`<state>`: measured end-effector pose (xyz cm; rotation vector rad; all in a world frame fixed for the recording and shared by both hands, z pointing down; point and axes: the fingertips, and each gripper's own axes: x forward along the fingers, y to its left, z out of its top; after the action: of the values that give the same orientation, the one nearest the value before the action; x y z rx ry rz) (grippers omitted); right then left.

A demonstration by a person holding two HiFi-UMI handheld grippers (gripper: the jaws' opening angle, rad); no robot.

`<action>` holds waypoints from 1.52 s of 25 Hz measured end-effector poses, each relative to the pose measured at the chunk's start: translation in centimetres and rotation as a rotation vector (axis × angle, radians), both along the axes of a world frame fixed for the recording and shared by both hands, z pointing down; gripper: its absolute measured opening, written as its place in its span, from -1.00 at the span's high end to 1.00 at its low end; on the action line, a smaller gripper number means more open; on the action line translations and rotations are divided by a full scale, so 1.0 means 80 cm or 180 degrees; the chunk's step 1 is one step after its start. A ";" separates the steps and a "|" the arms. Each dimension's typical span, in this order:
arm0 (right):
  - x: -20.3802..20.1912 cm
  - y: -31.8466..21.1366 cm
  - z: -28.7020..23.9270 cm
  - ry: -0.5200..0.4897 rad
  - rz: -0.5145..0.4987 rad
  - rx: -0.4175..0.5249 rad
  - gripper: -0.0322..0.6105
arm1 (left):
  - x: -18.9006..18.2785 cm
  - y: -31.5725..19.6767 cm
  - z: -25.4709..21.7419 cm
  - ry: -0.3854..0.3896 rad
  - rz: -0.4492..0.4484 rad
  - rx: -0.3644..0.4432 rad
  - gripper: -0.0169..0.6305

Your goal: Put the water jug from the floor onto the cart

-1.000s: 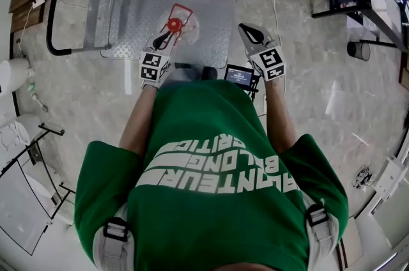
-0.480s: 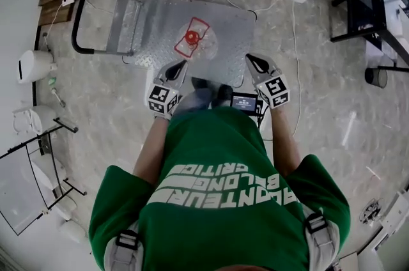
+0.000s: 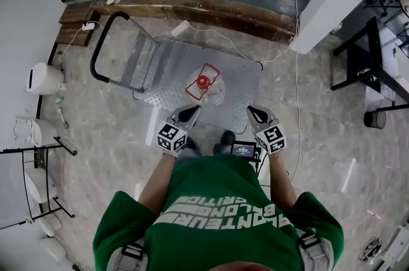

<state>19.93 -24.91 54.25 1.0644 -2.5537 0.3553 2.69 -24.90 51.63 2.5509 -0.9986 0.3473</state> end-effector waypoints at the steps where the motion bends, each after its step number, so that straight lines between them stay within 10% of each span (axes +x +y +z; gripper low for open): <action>1: -0.004 0.001 -0.001 0.0014 -0.0023 0.0020 0.92 | -0.004 0.003 0.000 0.0007 -0.0002 0.0004 0.90; 26: -0.212 0.122 -0.048 0.0351 -0.0087 0.0209 0.92 | -0.190 0.116 -0.009 0.0479 0.0039 0.0123 0.91; 38: -0.229 0.215 -0.032 0.0414 0.0104 0.0020 0.92 | -0.214 0.181 0.011 0.0541 0.0196 -0.0009 0.91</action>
<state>1.60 -7.70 51.70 1.0955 -2.4269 0.2769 -14.40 -10.44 52.53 2.5627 -0.8583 0.1452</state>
